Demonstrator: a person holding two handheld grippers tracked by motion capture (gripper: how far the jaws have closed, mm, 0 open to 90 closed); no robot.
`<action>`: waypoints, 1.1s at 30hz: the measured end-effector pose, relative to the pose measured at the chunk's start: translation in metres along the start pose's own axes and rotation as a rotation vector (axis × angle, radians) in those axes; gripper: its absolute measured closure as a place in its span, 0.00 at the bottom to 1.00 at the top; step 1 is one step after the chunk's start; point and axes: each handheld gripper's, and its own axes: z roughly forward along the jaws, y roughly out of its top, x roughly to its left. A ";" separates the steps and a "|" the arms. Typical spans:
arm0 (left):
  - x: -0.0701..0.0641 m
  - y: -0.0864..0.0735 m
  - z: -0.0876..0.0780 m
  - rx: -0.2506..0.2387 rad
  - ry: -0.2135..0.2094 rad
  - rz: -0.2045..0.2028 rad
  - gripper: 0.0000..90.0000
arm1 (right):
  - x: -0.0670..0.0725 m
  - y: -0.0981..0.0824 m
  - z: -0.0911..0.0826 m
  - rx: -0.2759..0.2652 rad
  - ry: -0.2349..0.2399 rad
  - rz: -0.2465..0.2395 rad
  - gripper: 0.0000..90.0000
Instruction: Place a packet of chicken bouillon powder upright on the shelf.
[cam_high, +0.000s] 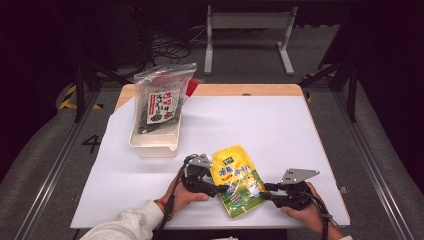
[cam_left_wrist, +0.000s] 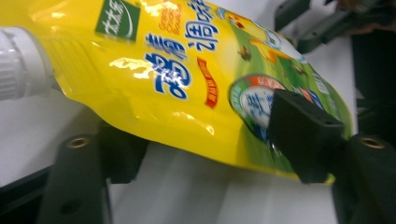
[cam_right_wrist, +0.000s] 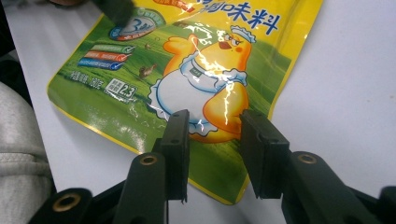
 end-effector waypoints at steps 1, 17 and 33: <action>0.000 0.000 0.000 0.000 0.000 0.000 0.47 | 0.000 0.000 0.000 -0.009 -0.001 -0.002 0.71; -0.010 0.019 -0.014 -0.157 0.059 0.141 0.98 | 0.010 0.002 -0.002 -0.058 -0.044 -0.069 0.46; -0.016 0.035 -0.069 -0.302 0.137 0.285 0.99 | 0.008 0.004 -0.008 -0.115 -0.107 -0.061 0.35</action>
